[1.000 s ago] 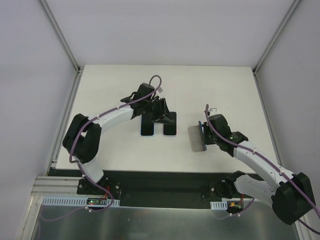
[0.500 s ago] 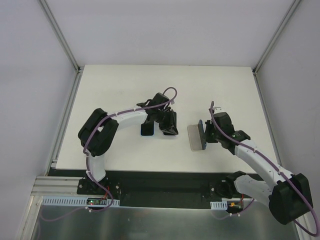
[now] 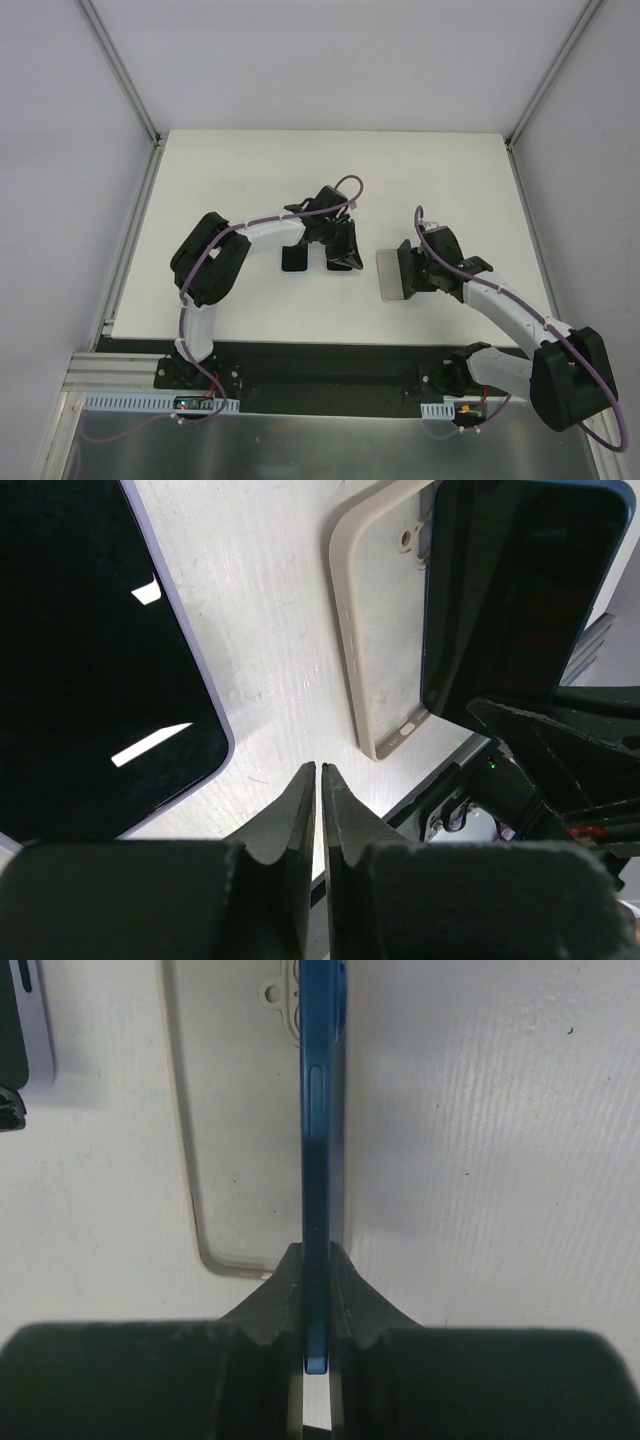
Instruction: Put the phone into the phone case
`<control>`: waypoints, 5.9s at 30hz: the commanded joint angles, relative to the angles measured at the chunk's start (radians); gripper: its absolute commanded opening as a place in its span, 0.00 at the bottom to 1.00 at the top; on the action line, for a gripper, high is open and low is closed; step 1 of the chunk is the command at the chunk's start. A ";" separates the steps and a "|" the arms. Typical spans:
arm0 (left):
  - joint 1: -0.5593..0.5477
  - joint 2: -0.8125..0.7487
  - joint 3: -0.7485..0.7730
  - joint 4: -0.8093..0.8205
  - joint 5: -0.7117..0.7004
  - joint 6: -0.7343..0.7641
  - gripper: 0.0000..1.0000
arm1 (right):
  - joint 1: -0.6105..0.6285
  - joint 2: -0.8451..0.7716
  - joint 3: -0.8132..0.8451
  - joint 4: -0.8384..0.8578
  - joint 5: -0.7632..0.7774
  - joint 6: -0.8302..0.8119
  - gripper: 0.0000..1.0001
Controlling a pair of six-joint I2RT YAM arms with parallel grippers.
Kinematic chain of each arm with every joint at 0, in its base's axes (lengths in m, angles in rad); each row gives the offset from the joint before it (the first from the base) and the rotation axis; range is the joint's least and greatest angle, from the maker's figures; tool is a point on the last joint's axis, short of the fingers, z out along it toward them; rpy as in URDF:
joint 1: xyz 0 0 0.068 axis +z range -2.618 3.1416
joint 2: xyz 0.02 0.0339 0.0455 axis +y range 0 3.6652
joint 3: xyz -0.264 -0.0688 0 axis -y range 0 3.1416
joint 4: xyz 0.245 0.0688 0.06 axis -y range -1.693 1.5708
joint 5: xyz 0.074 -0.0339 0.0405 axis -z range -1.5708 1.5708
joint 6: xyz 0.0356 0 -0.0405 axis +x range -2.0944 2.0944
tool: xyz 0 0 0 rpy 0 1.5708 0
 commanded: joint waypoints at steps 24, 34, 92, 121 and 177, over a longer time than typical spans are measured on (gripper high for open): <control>-0.039 0.099 0.103 0.003 -0.044 -0.015 0.00 | -0.023 -0.097 -0.078 0.143 -0.161 0.076 0.01; -0.054 0.120 0.114 0.003 -0.037 -0.023 0.00 | -0.038 -0.028 -0.080 0.169 -0.190 0.102 0.01; -0.164 0.099 0.112 -0.098 -0.138 0.016 0.00 | -0.130 0.078 -0.129 0.302 -0.390 0.164 0.01; -0.172 0.120 0.137 -0.067 -0.145 0.003 0.00 | -0.130 0.234 -0.222 0.565 -0.552 0.312 0.04; -0.088 0.234 0.281 -0.106 -0.098 0.082 0.30 | -0.202 0.342 0.100 0.169 -0.383 0.049 0.25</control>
